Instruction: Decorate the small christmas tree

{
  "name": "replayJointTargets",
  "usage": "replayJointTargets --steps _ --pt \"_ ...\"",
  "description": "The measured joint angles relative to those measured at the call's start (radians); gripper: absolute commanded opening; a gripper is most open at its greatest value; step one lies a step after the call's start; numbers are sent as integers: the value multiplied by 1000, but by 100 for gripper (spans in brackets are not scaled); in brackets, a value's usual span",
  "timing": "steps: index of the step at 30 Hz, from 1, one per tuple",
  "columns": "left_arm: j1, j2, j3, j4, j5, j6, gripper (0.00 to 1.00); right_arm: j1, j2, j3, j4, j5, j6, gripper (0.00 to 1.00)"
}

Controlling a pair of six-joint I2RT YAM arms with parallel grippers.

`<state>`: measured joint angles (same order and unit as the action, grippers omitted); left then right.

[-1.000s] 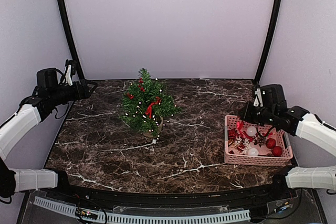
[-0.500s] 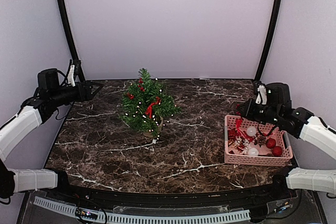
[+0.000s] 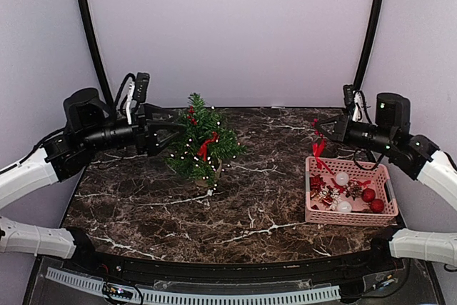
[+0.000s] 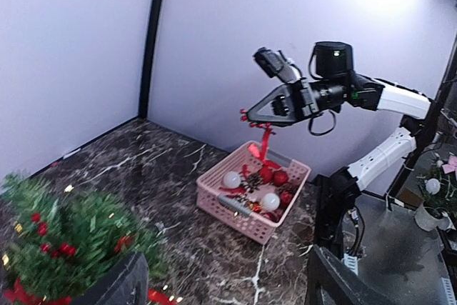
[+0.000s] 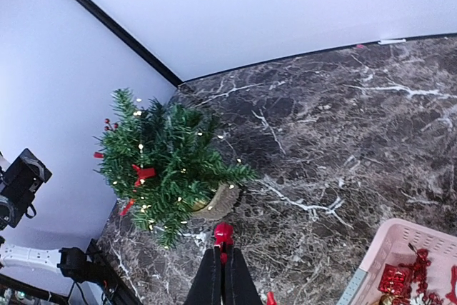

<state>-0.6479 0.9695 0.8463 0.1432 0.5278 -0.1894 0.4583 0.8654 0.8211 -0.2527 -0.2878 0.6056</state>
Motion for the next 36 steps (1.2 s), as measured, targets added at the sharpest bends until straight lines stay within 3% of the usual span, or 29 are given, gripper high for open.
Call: replayJointTargets --steps 6,11,19,36 --pt "-224 215 127 148 -36 -4 79 11 45 87 15 -102 -19 0" --pt "-312 488 252 256 0 -24 79 22 75 138 35 -189 -28 0" --pt "-344 779 480 323 103 -59 80 30 79 170 72 -290 -28 0" --pt "-373 1005 704 348 172 -84 81 33 60 168 157 -378 10 0"
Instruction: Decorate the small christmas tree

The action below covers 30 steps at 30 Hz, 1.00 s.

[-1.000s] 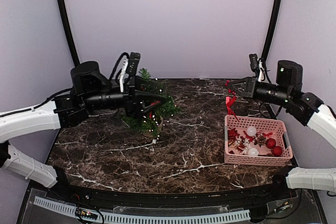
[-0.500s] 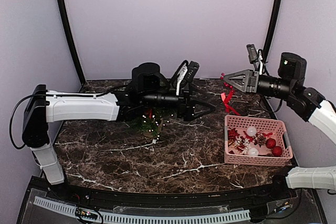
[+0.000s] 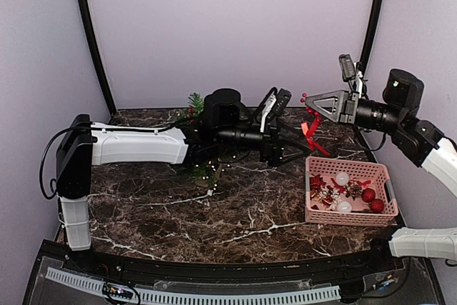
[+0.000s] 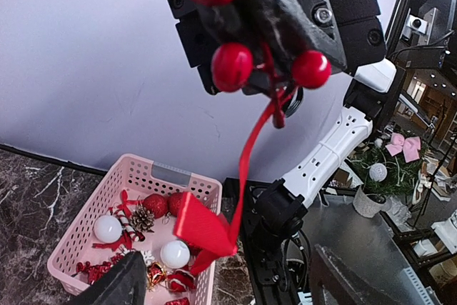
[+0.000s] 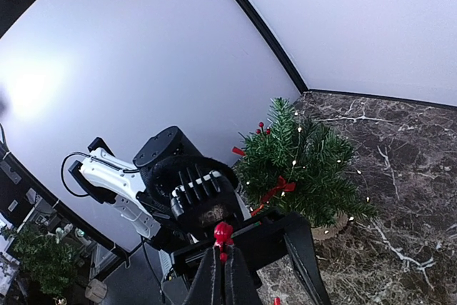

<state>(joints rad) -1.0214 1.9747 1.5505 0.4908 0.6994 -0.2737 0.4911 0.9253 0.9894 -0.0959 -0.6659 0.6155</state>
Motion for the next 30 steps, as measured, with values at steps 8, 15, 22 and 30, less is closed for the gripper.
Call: replayJointTargets --steps 8,15,22,30 --pt "-19 26 51 10 6 -11 66 0 -3 -13 14 -12 10 0" --pt "-33 45 68 27 24 -31 18 0 -4 -14 15 -13 14 0" --pt "-33 50 69 36 30 -40 0 0 -20 -19 14 17 11 0" --pt "-34 -6 -9 -8 -11 5 0 2 -74 -39 0 150 7 0"
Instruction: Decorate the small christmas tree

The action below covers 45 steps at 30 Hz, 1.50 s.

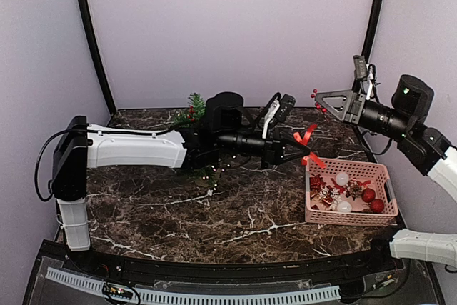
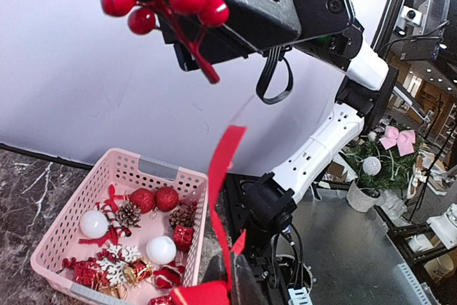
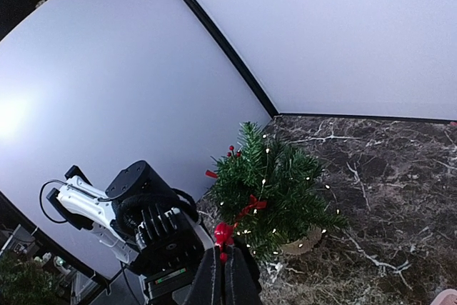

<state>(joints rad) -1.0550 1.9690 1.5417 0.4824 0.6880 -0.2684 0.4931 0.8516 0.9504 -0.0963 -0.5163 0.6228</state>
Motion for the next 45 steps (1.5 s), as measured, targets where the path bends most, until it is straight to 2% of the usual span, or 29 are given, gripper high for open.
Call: replayJointTargets --steps 7,11,14,21,28,31,37,45 --pt "-2 -151 -89 -153 -82 71 0 0 -25 -37 30 121 19 0" --pt "11 -332 -165 -299 -180 120 0 22 -3 -105 90 191 38 0" --pt "54 -471 -183 -414 -234 141 0 94 64 -159 153 258 52 0" --pt "348 -736 -240 -621 -337 171 0 283 343 -168 292 423 57 0" --pt "675 -824 -360 -718 -327 185 0 378 664 3 387 543 86 0" --pt "753 -849 -427 -718 -340 199 0 397 760 88 410 570 107 0" --pt "771 -904 -523 -715 -388 235 0 417 838 184 415 624 127 0" --pt "771 -937 -571 -696 -397 271 0 423 925 269 414 651 145 0"
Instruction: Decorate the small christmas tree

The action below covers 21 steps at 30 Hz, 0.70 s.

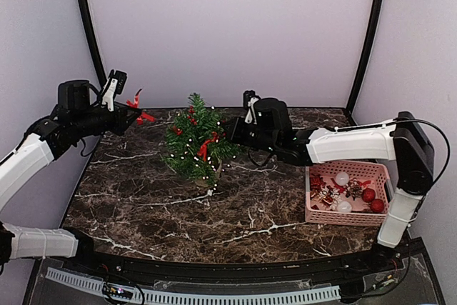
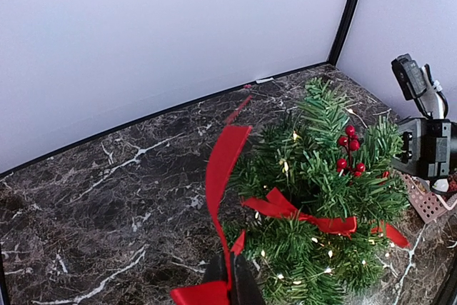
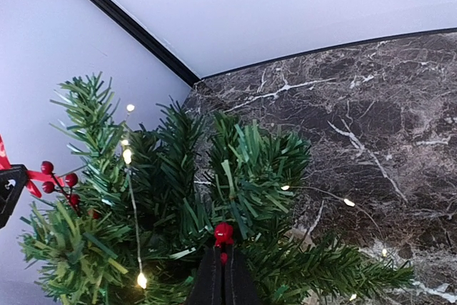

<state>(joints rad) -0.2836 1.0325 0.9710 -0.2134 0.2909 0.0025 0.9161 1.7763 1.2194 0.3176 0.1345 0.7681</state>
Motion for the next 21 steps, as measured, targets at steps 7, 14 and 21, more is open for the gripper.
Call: replayJointTargets --steps 7,14,21 --pt "0 -5 -5 11 8 13 0 3 42 37 -15 -8 1 0" --pt "0 -5 -5 14 21 13 0 11 55 48 -16 -32 9 0" --pt "0 -5 -7 18 30 15 0 11 64 48 -17 -52 32 0"
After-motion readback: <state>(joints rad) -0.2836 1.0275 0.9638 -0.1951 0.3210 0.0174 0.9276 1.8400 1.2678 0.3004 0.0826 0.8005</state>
